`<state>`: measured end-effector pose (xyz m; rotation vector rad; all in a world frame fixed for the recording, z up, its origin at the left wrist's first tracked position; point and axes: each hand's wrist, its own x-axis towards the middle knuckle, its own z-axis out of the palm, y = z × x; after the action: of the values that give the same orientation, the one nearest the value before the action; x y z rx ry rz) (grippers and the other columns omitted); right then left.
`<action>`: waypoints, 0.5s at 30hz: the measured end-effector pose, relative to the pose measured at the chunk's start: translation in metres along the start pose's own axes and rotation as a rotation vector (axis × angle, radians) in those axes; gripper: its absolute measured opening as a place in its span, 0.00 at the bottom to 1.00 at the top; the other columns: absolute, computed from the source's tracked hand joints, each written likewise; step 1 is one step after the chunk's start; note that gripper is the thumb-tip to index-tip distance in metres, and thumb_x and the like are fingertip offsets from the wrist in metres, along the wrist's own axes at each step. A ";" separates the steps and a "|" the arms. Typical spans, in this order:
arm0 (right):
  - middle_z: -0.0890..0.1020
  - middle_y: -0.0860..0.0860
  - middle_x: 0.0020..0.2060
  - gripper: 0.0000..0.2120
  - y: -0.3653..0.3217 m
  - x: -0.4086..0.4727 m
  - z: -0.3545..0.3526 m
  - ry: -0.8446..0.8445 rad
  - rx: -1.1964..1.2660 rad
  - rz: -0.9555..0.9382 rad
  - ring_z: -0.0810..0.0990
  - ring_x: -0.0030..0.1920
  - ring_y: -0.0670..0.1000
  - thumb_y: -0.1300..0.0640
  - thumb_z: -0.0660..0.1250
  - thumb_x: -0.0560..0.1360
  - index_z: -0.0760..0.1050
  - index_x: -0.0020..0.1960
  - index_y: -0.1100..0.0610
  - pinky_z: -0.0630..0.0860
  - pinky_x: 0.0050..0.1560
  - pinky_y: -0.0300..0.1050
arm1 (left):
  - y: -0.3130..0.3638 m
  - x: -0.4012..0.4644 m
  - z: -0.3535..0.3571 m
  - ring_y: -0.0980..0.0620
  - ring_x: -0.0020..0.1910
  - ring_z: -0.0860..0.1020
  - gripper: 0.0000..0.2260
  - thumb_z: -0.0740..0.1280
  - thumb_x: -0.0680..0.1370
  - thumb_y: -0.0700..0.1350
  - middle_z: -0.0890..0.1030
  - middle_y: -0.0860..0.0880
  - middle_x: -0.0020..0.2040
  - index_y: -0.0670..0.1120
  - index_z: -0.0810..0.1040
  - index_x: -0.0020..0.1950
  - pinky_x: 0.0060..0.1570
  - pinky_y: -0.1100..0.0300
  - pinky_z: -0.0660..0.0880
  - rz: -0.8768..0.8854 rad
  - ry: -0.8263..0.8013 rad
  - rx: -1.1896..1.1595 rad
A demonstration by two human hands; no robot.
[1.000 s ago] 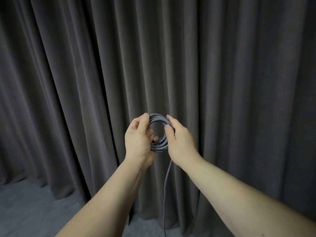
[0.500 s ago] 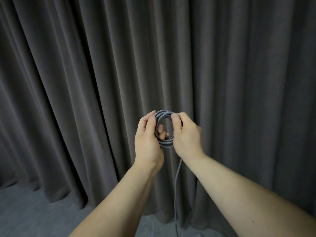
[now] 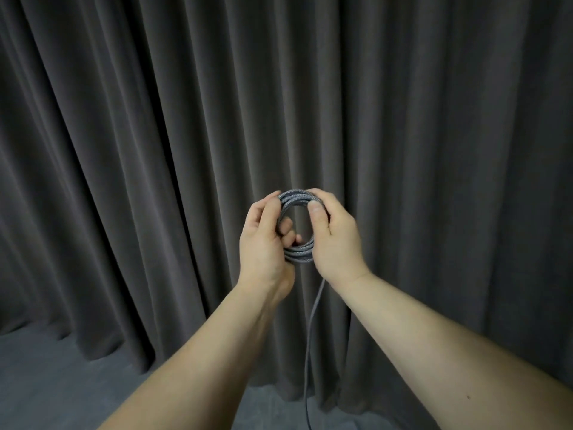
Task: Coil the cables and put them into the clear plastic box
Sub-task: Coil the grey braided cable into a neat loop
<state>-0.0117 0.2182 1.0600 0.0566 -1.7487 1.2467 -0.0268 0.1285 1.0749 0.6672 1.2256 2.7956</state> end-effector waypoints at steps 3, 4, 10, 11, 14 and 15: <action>0.79 0.40 0.47 0.11 0.007 0.002 -0.016 -0.034 0.013 0.019 0.77 0.50 0.41 0.56 0.58 0.81 0.75 0.61 0.53 0.73 0.55 0.41 | -0.011 -0.001 0.011 0.57 0.26 0.63 0.05 0.62 0.82 0.44 0.67 0.51 0.30 0.46 0.76 0.49 0.27 0.63 0.67 0.008 0.013 0.061; 0.80 0.41 0.46 0.12 0.010 0.003 -0.024 -0.096 0.013 0.027 0.78 0.48 0.42 0.55 0.59 0.81 0.74 0.63 0.52 0.74 0.53 0.44 | -0.014 0.001 0.014 0.57 0.25 0.62 0.05 0.62 0.82 0.43 0.67 0.51 0.30 0.45 0.76 0.49 0.26 0.63 0.65 0.023 0.014 0.089; 0.55 0.43 0.75 0.54 0.002 0.021 -0.090 -0.595 -0.399 -0.049 0.64 0.72 0.46 0.40 0.75 0.63 0.39 0.75 0.36 0.64 0.70 0.50 | -0.025 0.011 0.026 0.58 0.22 0.60 0.05 0.62 0.82 0.40 0.64 0.51 0.28 0.44 0.76 0.48 0.25 0.62 0.59 0.129 -0.047 0.259; 0.51 0.40 0.75 0.57 -0.001 0.023 -0.095 -0.636 -0.513 -0.115 0.64 0.72 0.48 0.39 0.75 0.61 0.36 0.74 0.36 0.65 0.70 0.50 | -0.028 0.011 0.029 0.58 0.23 0.61 0.05 0.62 0.82 0.40 0.65 0.51 0.29 0.45 0.76 0.48 0.25 0.62 0.61 0.142 -0.053 0.288; 0.49 0.41 0.74 0.58 0.002 0.028 -0.102 -0.651 -0.695 -0.232 0.72 0.66 0.56 0.43 0.76 0.62 0.34 0.74 0.36 0.74 0.60 0.52 | -0.040 0.009 0.047 0.59 0.24 0.65 0.04 0.62 0.81 0.41 0.71 0.51 0.31 0.45 0.76 0.48 0.27 0.62 0.65 0.147 -0.065 0.307; 0.52 0.43 0.73 0.58 0.005 0.030 -0.105 -0.632 -0.708 -0.234 0.74 0.63 0.57 0.44 0.76 0.63 0.34 0.74 0.37 0.75 0.57 0.52 | -0.045 0.007 0.052 0.59 0.24 0.65 0.04 0.62 0.82 0.41 0.71 0.50 0.31 0.44 0.76 0.49 0.27 0.62 0.65 0.130 -0.065 0.287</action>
<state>0.0390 0.3129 1.0805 0.2527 -2.5554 0.3950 -0.0199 0.1971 1.0775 0.8743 1.6454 2.6945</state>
